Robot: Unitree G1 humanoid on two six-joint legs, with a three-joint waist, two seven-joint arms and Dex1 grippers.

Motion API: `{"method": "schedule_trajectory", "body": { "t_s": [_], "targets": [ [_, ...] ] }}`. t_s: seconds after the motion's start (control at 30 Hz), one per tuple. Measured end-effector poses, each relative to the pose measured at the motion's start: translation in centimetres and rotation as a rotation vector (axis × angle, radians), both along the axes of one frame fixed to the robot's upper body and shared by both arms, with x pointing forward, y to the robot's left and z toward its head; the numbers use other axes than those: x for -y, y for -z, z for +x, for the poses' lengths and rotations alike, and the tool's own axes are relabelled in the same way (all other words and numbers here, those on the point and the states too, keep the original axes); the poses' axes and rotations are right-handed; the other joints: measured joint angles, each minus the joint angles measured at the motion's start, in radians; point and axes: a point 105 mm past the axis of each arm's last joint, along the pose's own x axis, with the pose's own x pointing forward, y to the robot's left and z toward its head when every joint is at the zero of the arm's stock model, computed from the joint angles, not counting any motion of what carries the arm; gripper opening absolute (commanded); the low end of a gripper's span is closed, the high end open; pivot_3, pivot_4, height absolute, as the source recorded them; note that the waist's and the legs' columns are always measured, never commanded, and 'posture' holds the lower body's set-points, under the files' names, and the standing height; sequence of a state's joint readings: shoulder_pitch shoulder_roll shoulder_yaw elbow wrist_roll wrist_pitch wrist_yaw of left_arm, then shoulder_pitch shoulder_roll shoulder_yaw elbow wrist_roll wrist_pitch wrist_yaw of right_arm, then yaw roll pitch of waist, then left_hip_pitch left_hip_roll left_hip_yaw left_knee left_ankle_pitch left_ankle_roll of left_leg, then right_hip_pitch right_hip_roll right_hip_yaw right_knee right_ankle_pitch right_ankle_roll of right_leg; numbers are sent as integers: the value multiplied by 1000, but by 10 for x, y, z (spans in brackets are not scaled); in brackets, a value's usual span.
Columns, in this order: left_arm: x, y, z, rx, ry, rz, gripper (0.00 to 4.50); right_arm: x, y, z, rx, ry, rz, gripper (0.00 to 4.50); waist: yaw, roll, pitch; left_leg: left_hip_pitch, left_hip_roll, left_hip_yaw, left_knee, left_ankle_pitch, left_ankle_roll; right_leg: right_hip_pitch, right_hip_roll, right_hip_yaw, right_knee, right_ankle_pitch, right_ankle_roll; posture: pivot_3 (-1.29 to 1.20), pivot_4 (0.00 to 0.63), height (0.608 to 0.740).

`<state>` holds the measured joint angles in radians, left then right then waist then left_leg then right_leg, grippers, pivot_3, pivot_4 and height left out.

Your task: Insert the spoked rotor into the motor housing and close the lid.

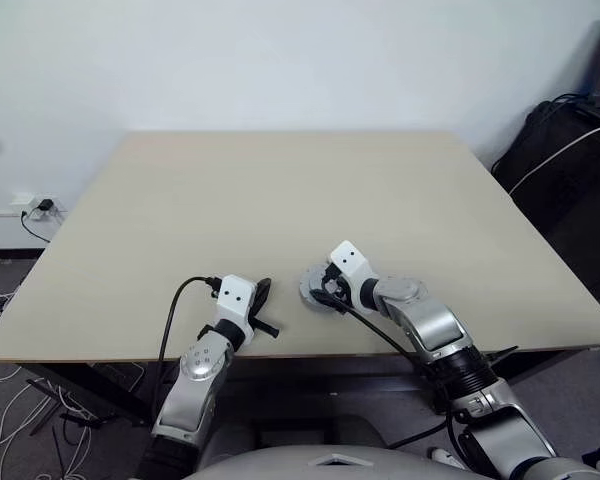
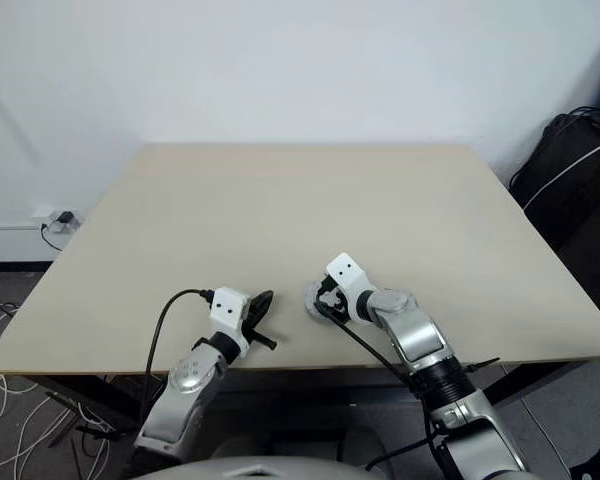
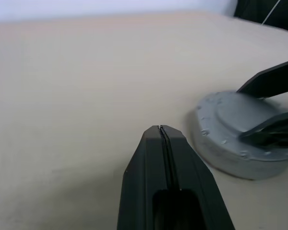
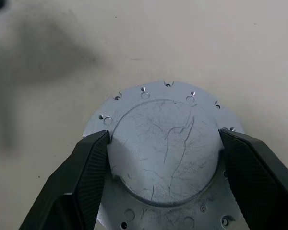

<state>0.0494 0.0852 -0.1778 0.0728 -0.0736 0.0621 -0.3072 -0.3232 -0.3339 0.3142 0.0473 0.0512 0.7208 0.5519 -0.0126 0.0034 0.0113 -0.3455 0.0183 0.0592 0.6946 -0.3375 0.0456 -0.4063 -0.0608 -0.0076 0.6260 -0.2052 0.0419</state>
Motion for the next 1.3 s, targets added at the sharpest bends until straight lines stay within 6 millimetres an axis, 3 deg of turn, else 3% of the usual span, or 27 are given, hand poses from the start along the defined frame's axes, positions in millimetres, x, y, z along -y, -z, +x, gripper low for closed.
{"method": "schedule_trajectory", "body": {
  "t_s": [0.2, 0.43, 0.73, 1.3],
  "targets": [
    [-5, 10, 28, -167, 12, -83, 0, -1, 1, -2, 2, 9, 1, 3283, -1, -2, -1, 0, -1, -1, 0, 0, 0, 0, 0, 0, 0, 0, 1, 0, 0, 740],
    [13, 7, 46, -358, 100, -227, 0, -1, 0, -5, 8, 17, 1, 3283, -2, -3, -1, -1, -1, -1, 0, 0, 0, 0, 0, 0, -1, 0, 1, 0, 0, 740],
    [45, 0, 48, -479, 224, -300, 0, -2, 0, -6, 6, 21, 1, 3283, -4, -3, -1, -1, -2, -2, 0, 0, 0, 0, 0, 0, -1, 0, 2, 0, 0, 740],
    [63, 7, 43, -579, 261, -270, 0, -1, 1, -7, 0, 24, 1, 3283, -2, -4, -1, -1, -3, -2, 0, 0, 0, 1, -1, 0, -2, 0, 2, 0, 0, 740]
  ]
}}
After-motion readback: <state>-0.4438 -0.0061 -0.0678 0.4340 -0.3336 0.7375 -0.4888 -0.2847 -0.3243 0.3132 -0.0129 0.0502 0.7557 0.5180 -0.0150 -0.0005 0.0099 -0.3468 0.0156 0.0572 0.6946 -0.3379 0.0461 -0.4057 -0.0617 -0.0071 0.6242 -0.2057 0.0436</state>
